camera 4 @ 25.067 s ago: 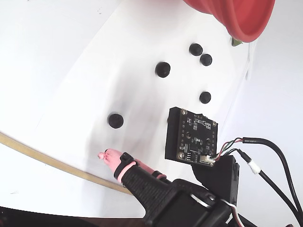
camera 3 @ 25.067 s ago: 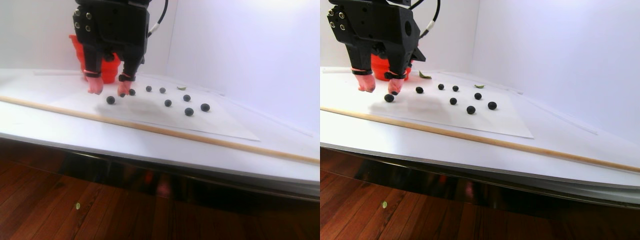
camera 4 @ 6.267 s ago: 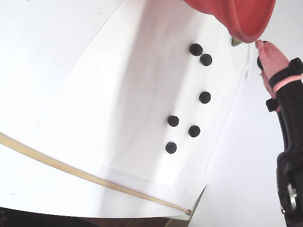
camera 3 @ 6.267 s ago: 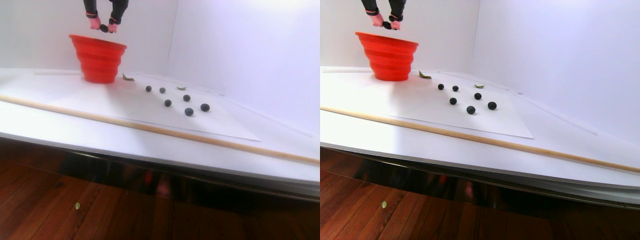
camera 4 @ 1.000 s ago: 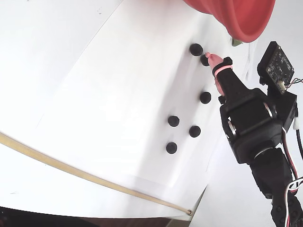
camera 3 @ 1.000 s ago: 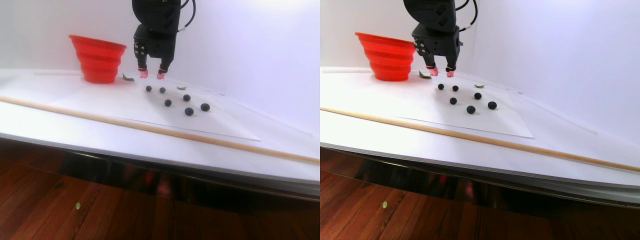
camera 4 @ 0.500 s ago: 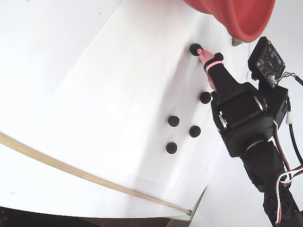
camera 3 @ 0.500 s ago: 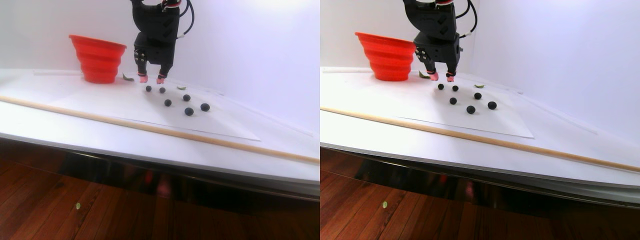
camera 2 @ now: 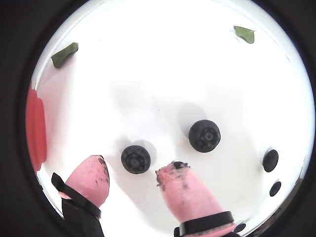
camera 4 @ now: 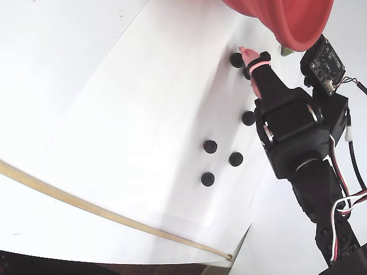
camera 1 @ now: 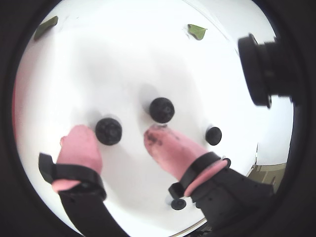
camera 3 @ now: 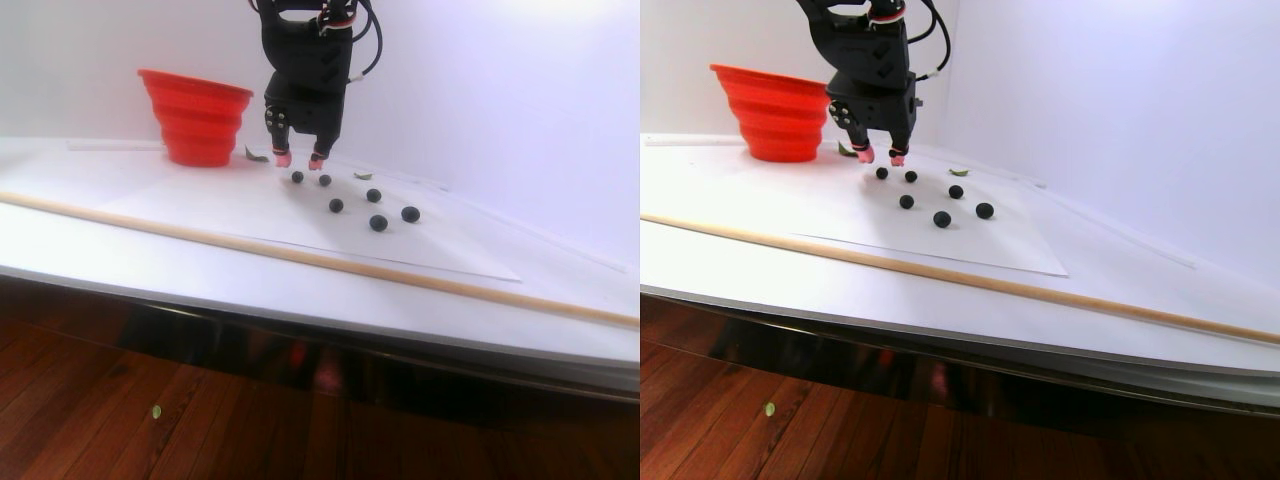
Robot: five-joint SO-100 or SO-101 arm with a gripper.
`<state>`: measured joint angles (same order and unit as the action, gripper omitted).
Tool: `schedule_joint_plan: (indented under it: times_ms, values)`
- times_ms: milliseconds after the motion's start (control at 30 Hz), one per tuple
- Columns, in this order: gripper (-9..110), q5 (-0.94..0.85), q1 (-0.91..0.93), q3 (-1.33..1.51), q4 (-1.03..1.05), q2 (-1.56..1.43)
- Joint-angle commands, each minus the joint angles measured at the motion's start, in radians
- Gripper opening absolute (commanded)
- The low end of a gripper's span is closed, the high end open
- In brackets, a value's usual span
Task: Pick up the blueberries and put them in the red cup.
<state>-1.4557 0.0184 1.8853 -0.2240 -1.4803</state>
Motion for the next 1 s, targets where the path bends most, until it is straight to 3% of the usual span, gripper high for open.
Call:
schedule_joint_plan:
  times_ms: [0,967]
  values:
    - [18,-0.002,0.003,-0.077,-0.038,-0.017]
    - [18,0.049,-0.011,-0.133,-0.089,0.072]
